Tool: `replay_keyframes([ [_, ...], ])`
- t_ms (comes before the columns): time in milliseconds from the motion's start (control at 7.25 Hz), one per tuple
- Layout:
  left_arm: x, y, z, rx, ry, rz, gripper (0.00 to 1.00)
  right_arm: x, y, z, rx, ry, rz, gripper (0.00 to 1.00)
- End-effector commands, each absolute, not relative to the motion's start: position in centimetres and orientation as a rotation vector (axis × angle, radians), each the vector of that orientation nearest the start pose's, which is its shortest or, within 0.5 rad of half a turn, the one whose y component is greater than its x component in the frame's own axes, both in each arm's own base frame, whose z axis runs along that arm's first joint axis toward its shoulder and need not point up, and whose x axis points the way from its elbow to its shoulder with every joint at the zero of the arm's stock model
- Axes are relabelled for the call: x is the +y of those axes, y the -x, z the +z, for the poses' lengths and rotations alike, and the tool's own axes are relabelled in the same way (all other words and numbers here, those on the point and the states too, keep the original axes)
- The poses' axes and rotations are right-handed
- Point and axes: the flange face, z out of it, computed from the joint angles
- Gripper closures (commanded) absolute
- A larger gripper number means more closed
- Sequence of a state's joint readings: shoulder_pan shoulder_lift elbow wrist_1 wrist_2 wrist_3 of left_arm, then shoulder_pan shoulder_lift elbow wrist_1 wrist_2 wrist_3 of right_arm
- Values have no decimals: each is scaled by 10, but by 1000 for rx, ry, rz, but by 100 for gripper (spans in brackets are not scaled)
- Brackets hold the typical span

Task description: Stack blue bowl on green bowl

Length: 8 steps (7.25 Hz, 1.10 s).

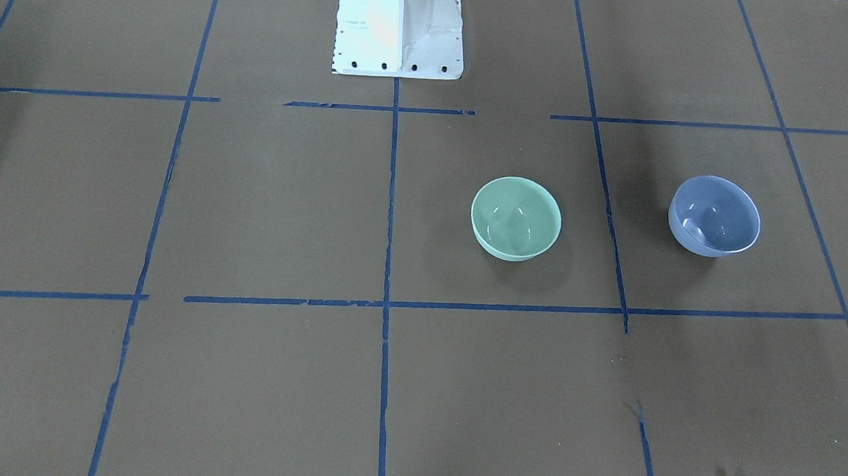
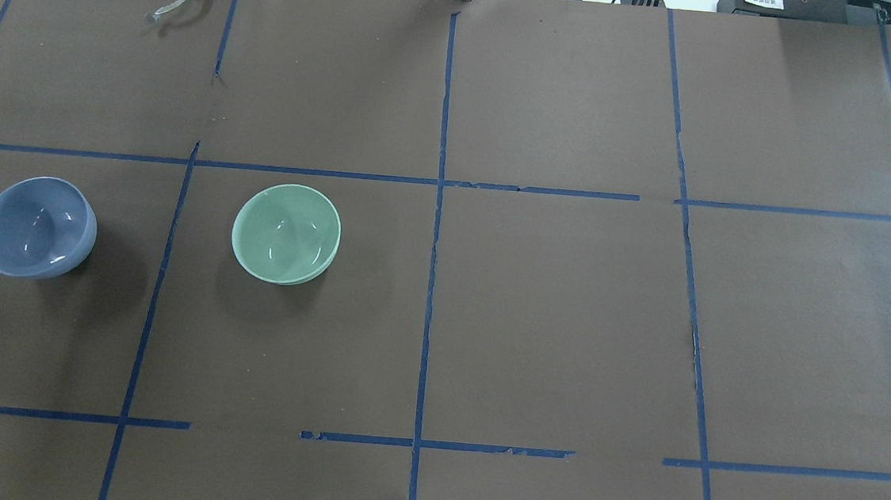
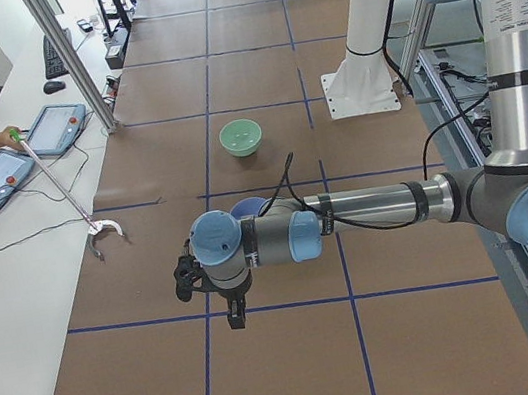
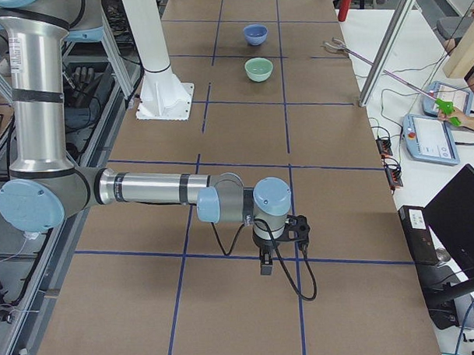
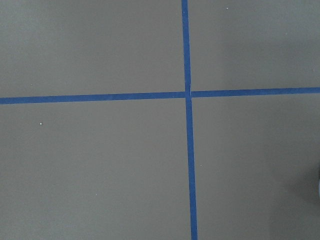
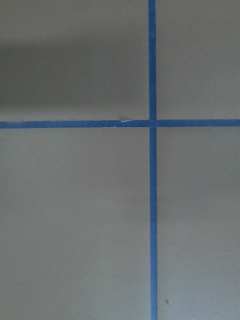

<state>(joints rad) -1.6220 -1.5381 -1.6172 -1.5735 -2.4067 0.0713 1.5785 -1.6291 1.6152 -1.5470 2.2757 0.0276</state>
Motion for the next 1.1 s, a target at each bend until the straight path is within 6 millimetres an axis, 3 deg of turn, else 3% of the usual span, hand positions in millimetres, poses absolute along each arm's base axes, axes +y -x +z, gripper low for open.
replay_keyframes([
  [0,-481,80,640,828,-109,55,0,-467,-72,667,-706,-3,30,0],
  [276,-482,80,638,829,-132,65,0,-467,-72,667,-704,-3,30,0],
  [552,-487,73,618,829,-154,77,0,-467,-72,667,-704,-3,30,0],
  [828,-493,-5,573,856,-115,12,0,-467,-72,667,-706,-3,30,0],
  [966,-485,-42,565,888,-111,-30,0,-467,-72,667,-704,-2,31,0],
])
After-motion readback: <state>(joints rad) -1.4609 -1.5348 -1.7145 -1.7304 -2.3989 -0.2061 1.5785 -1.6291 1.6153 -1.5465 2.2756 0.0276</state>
